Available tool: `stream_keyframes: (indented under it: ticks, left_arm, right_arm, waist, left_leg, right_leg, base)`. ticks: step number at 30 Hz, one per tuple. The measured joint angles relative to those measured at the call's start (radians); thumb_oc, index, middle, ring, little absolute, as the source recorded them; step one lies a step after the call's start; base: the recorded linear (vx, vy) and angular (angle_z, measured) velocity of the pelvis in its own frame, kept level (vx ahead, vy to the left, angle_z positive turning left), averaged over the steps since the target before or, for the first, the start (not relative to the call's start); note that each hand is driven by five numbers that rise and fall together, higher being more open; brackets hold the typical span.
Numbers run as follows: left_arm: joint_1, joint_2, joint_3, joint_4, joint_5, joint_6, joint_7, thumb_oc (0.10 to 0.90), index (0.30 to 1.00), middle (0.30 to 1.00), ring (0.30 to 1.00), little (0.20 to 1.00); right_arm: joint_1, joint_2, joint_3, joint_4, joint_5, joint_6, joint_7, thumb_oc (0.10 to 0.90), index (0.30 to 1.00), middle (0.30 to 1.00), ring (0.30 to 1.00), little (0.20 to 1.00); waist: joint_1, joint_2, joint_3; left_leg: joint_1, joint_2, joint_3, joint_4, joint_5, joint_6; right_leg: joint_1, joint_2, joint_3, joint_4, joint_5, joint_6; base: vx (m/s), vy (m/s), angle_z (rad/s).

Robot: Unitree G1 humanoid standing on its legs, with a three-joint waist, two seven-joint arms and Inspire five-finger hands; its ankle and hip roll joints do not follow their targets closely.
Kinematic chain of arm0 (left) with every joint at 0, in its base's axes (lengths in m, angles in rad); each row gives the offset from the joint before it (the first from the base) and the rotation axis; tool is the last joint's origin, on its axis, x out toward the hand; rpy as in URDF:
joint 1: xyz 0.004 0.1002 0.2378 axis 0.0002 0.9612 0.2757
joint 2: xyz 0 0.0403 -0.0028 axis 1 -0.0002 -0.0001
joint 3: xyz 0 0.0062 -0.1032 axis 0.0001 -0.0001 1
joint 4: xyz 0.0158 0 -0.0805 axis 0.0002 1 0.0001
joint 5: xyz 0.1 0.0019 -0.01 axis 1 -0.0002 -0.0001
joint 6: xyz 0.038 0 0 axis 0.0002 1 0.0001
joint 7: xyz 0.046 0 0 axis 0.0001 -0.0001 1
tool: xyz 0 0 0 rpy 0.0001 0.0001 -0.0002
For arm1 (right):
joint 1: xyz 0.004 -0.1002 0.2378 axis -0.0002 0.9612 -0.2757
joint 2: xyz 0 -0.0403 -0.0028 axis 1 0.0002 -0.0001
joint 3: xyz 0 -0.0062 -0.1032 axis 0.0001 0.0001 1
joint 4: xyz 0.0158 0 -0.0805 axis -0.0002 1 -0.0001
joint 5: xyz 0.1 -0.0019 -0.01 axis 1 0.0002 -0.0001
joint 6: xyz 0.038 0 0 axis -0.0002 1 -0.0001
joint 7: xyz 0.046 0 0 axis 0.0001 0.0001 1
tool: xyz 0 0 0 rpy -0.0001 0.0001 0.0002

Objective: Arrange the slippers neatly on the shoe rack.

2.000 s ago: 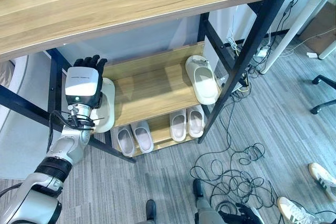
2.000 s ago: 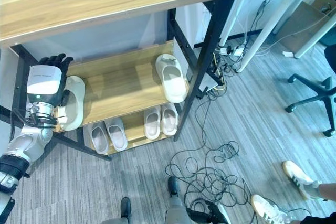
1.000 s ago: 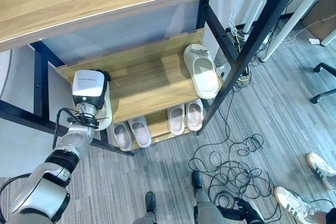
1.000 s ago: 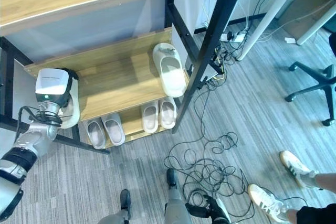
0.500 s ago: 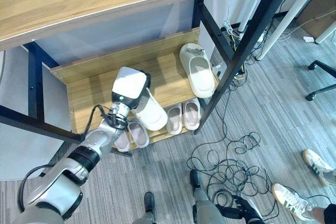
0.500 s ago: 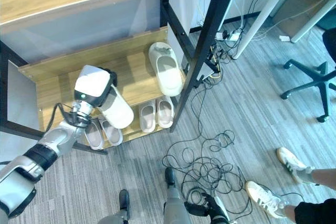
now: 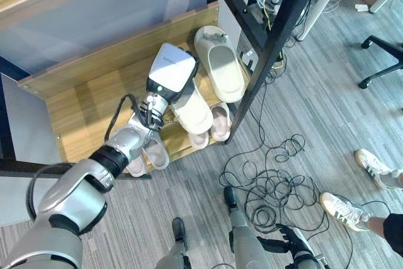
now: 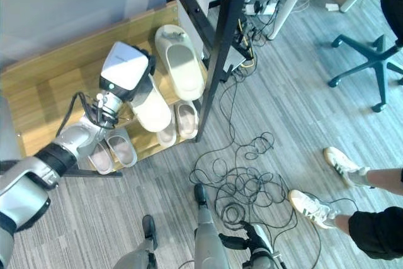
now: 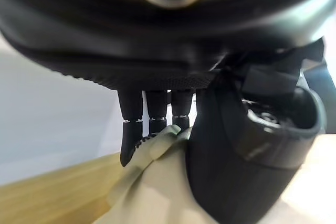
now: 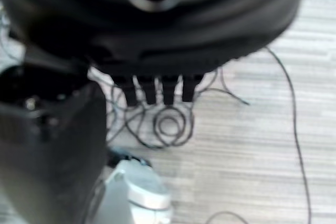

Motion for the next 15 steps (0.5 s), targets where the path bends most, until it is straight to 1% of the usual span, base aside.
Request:
stream_keyframes:
  ticks: [4,11,12,15]
  left_arm:
    - [-0.041,-0.003,-0.024,0.003,0.000,0.006,0.002,0.400,0.300,0.300,0.300,0.300]
    - [-0.099,-0.007,-0.079,0.058,0.001,0.006,0.003,0.400,0.300,0.300,0.300,0.300]
    - [-0.115,-0.006,-0.099,0.071,0.001,0.007,0.009,0.400,0.300,0.300,0.300,0.300]
    - [-0.139,0.005,-0.112,0.076,0.001,0.006,0.011,0.400,0.300,0.300,0.300,0.300]
  right_arm:
    - [-0.005,-0.001,0.001,-0.006,0.000,-0.008,-0.008,0.800,0.900,0.900,0.900,0.900]
    - [-0.024,-0.004,0.020,-0.005,0.000,-0.017,-0.011,0.800,0.900,0.900,0.900,0.900]
    - [-0.027,-0.004,0.021,-0.005,-0.002,-0.019,-0.011,0.800,0.900,0.900,0.900,0.900]
    - [-0.032,-0.004,0.022,-0.005,-0.002,-0.019,-0.011,0.800,0.900,0.900,0.900,0.900]
  waist:
    - [-0.007,-0.003,0.003]
    - [-0.026,-0.006,0.006]
    - [-0.026,-0.006,0.005]
    - [-0.025,-0.006,0.005]
  left_leg:
    - [-0.008,-0.001,0.003,0.000,-0.002,0.002]
    - [-0.010,-0.003,0.007,0.000,-0.003,0.003]
    - [-0.015,-0.004,0.008,0.000,-0.002,0.003]
    - [-0.028,-0.005,0.008,0.000,-0.001,0.003]
  right_leg:
    - [-0.013,0.001,0.009,0.000,0.002,0.000]
    - [-0.018,0.001,0.015,0.000,0.003,0.002]
    - [-0.024,0.001,0.016,0.000,0.003,0.002]
    - [-0.037,0.001,0.018,0.000,0.006,0.003]
  base:
    - [0.01,0.007,-0.07]
    - [0.02,0.006,-0.02]
    - [0.00,0.000,0.00]
    - [0.00,0.000,0.00]
